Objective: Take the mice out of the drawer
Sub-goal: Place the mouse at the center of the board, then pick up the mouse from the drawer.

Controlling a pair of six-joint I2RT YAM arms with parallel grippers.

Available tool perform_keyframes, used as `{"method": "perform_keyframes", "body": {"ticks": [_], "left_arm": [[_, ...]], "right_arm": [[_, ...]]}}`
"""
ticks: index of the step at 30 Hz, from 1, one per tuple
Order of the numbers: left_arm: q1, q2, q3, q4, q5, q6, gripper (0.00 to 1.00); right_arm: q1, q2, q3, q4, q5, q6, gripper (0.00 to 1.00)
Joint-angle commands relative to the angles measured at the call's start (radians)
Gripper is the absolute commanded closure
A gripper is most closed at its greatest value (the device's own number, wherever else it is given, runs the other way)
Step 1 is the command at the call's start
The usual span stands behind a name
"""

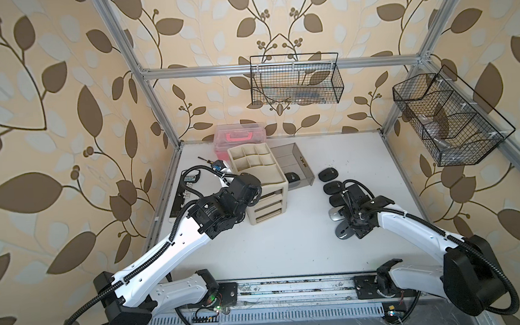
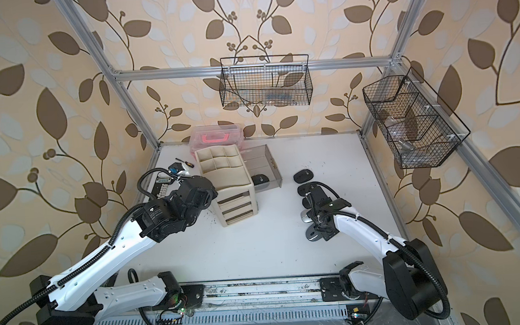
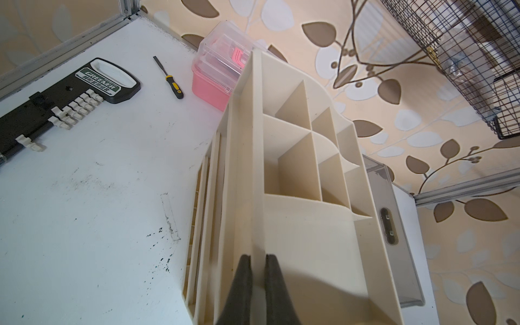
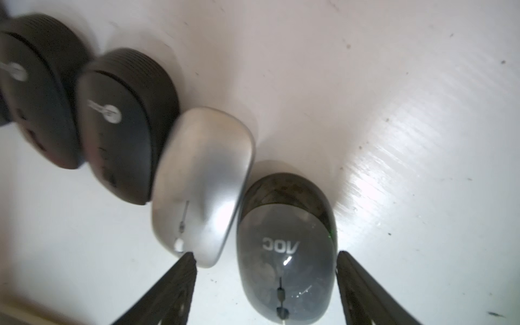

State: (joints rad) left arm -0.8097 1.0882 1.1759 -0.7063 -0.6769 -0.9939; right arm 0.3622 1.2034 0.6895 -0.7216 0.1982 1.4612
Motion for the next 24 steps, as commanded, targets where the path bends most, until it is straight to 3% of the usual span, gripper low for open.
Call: {"method": "perform_keyframes", "body": {"ticks": [1, 6, 11, 18, 21, 24], "left_arm": [[0.010, -0.035, 0.025, 0.077, -0.039, 0.021, 1.00], [0.010, -0.052, 0.027, 0.069, -0.003, 0.030, 1.00], [0.010, -0.083, 0.016, 0.069, 0.061, 0.050, 1.00], [0.010, -0.097, 0.007, 0.049, 0.110, 0.022, 1.00], [0.010, -0.103, -0.015, 0.053, 0.120, 0.006, 1.00], [0.010, -0.113, -0.040, 0.070, 0.136, 0.009, 1.00]], "right_arm": [[-0.016, -0.048, 0.044, -0.071, 0.022, 0.003, 0.19], [-0.004, -0.122, 0.234, -0.148, 0.094, -0.168, 0.19], [-0.014, -0.103, 0.444, -0.123, -0.036, -0.475, 0.19], [0.106, 0.156, 0.915, -0.281, -0.289, -0.849, 0.22], [0.162, 0.264, 1.054, -0.358, -0.308, -0.924, 0.23], [0.164, 0.336, 1.078, -0.387, -0.367, -0.948, 0.31]]}}
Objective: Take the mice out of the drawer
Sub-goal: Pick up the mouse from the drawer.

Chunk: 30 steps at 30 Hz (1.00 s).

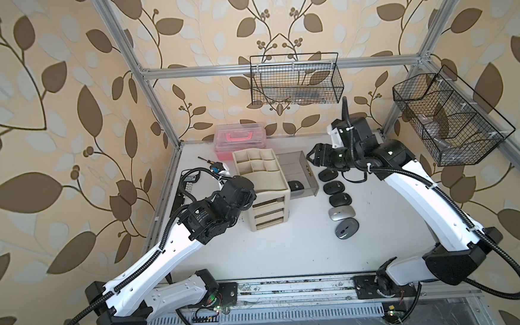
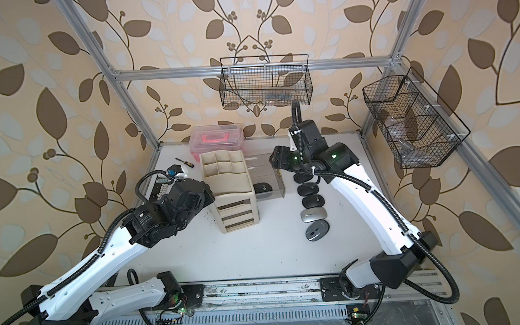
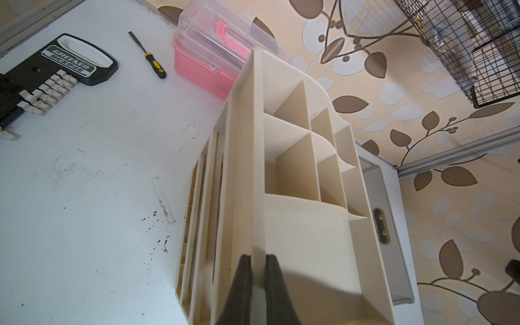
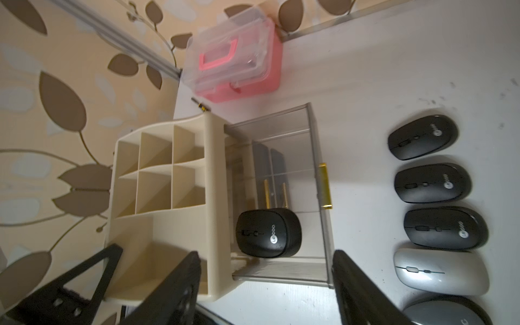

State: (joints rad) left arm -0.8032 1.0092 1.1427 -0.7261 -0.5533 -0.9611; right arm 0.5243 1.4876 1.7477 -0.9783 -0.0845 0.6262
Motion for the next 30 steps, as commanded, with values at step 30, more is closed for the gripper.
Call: {"method": "perform_keyframes", "body": {"ticks": [30], "left_arm": [[0.004, -0.037, 0.003, 0.067, 0.036, -0.004, 1.00]], "right_arm": [[0.098, 0.374, 0.169, -0.327, 0.099, -0.196, 0.61]]}}
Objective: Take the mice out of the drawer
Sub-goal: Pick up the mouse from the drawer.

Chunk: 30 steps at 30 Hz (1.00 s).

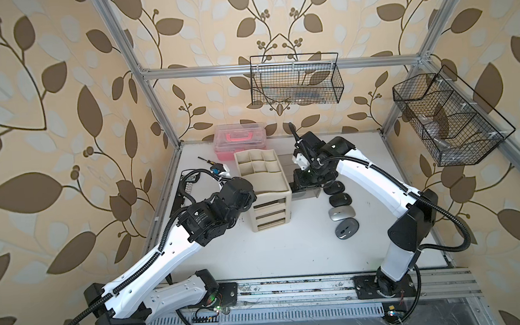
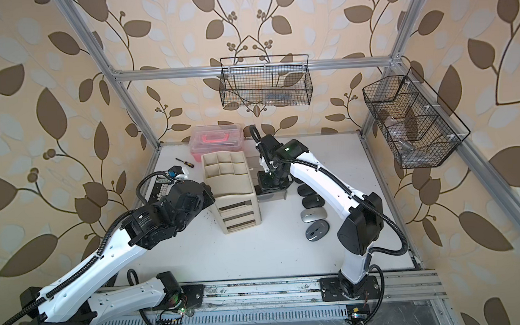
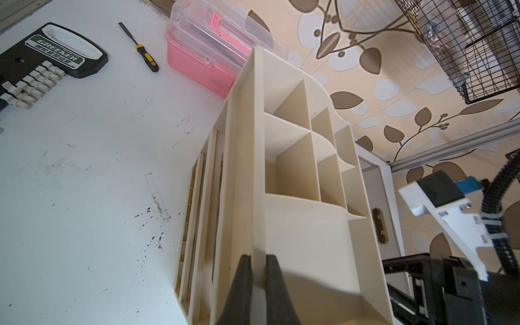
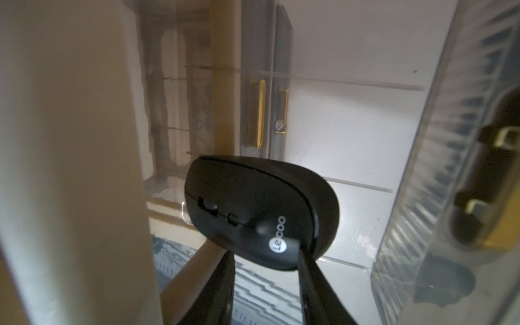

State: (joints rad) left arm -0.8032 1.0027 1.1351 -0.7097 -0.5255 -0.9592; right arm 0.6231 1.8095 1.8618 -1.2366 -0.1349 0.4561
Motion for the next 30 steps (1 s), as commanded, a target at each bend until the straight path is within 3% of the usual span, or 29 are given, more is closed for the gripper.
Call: {"method": "perform_keyframes", "body": {"ticks": [1, 4, 10, 21, 30], "left_arm": [[0.004, -0.031, 0.012, 0.044, 0.006, -0.006, 1.00], [0.004, -0.035, 0.006, 0.049, 0.005, -0.009, 1.00], [0.004, -0.029, 0.014, 0.053, 0.007, -0.009, 1.00], [0.004, -0.027, -0.011, 0.115, 0.009, -0.025, 1.00], [0.004, -0.020, -0.021, 0.131, 0.029, -0.027, 1.00]], "right_arm": [[-0.009, 0.065, 0.072, -0.080, 0.187, -0.023, 0.61], [-0.049, 0.083, 0.116, -0.063, 0.248, -0.020, 0.62], [-0.049, 0.052, 0.216, -0.080, 0.107, -0.016, 0.59], [-0.026, -0.095, -0.130, 0.039, -0.130, 0.202, 0.50], [-0.051, -0.069, -0.189, 0.152, -0.165, 0.263, 0.45]]}}
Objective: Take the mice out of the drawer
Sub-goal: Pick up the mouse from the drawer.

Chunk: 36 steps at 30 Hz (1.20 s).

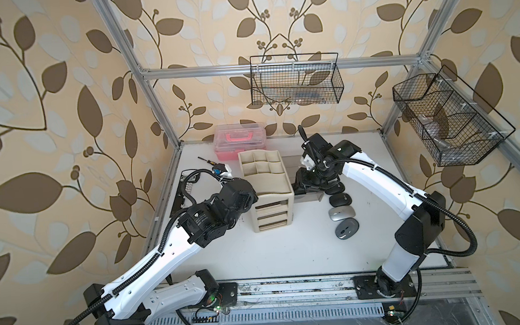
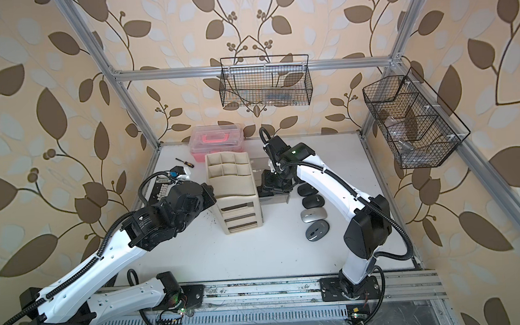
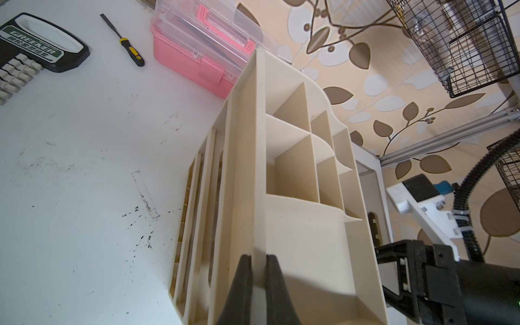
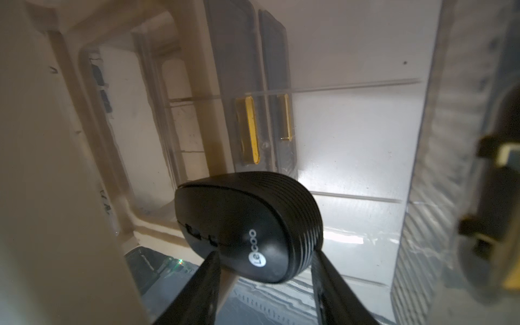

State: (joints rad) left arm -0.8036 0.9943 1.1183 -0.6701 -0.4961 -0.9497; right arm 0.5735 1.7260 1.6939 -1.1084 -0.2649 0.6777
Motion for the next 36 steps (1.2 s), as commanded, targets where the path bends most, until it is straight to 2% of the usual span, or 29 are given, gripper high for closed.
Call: {"method": "perform_keyframes", "body": {"ticks": [1, 7, 14, 19, 26, 30, 36], "left_arm": [[0.004, -0.011, -0.005, 0.095, 0.003, -0.037, 1.00], [0.004, -0.008, -0.001, 0.098, 0.004, -0.034, 1.00], [0.004, -0.009, 0.000, 0.091, -0.009, -0.027, 1.00], [0.005, -0.002, 0.000, 0.090, -0.007, -0.029, 1.00], [0.004, 0.001, 0.002, 0.096, -0.003, -0.027, 1.00], [0.004, 0.000, -0.003, 0.093, 0.002, -0.034, 1.00], [0.004, -0.002, -0.002, 0.090, -0.009, -0.031, 1.00]], "right_arm": [[-0.006, 0.023, -0.018, 0.042, -0.022, 0.044, 0.45], [-0.012, 0.102, 0.126, 0.024, 0.138, 0.002, 0.46], [-0.036, 0.080, 0.242, -0.100, 0.254, -0.087, 0.47], [-0.021, 0.056, 0.256, -0.141, 0.117, -0.178, 0.47], [0.006, 0.091, 0.224, -0.158, 0.093, -0.245, 0.45], [0.034, 0.113, 0.203, -0.149, 0.078, -0.278, 0.38], [0.052, 0.153, 0.187, -0.155, 0.128, -0.295, 0.36]]}}
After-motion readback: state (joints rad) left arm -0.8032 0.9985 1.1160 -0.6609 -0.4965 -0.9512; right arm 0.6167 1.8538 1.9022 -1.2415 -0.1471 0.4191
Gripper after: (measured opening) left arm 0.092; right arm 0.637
